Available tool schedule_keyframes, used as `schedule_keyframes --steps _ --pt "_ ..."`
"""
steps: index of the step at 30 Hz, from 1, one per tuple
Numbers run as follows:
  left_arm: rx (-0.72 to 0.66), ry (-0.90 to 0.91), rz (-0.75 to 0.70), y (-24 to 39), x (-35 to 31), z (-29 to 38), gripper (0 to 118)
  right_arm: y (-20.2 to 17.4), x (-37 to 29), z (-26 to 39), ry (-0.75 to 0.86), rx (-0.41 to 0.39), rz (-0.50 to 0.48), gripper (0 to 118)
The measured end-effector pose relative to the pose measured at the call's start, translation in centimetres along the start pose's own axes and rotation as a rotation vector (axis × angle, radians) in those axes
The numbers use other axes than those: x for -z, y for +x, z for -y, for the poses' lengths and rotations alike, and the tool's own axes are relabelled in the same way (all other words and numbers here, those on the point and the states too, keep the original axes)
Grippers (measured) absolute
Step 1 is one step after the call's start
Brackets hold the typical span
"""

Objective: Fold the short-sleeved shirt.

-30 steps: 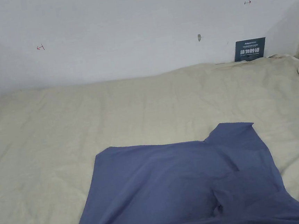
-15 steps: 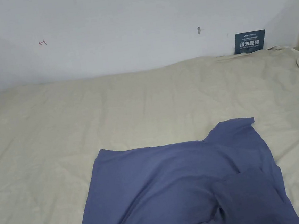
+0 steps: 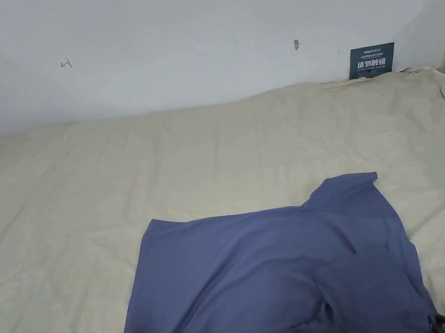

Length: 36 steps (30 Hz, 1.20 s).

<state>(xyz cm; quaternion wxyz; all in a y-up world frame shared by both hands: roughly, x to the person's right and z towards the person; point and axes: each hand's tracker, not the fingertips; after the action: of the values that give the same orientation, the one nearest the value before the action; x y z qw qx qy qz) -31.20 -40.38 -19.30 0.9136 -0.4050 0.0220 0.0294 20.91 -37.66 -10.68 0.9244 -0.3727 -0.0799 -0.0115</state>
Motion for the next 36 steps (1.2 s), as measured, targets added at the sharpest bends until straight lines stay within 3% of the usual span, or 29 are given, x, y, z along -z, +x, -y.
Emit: schedule_keyframes --steps 12,13,15,16,17,20,22,36 --pt "0.068 0.294 0.015 4.2 -6.0 -5.8 108 -2.4 -6.1 -6.8 0.336 -0.015 -0.005 91" --pt "0.069 0.321 0.018 4.5 -6.3 -6.1 107 -2.6 -6.2 -7.2 0.352 -0.019 0.003 90" --pt "0.075 0.387 0.027 5.3 -6.9 -6.5 100 -2.9 -6.8 -7.6 0.386 -0.03 0.009 75" --pt "0.074 0.415 0.037 5.5 -7.1 -6.5 93 -3.0 -7.0 -7.8 0.397 -0.031 0.012 65" --pt "0.068 0.435 0.056 5.7 -7.3 -6.6 78 -3.2 -7.2 -7.9 0.409 -0.033 0.01 50" --pt "0.063 0.452 0.102 6.3 -7.6 -6.7 22 -3.6 -7.6 -7.9 0.461 -0.024 0.01 1" --pt "0.062 0.438 0.127 6.6 -7.5 -6.7 2 -3.8 -7.7 -7.9 0.483 -0.041 0.015 0" --pt "0.073 0.237 0.18 6.0 0.0 -12.5 0 -4.2 -3.3 -9.9 0.419 -0.021 -0.024 0"
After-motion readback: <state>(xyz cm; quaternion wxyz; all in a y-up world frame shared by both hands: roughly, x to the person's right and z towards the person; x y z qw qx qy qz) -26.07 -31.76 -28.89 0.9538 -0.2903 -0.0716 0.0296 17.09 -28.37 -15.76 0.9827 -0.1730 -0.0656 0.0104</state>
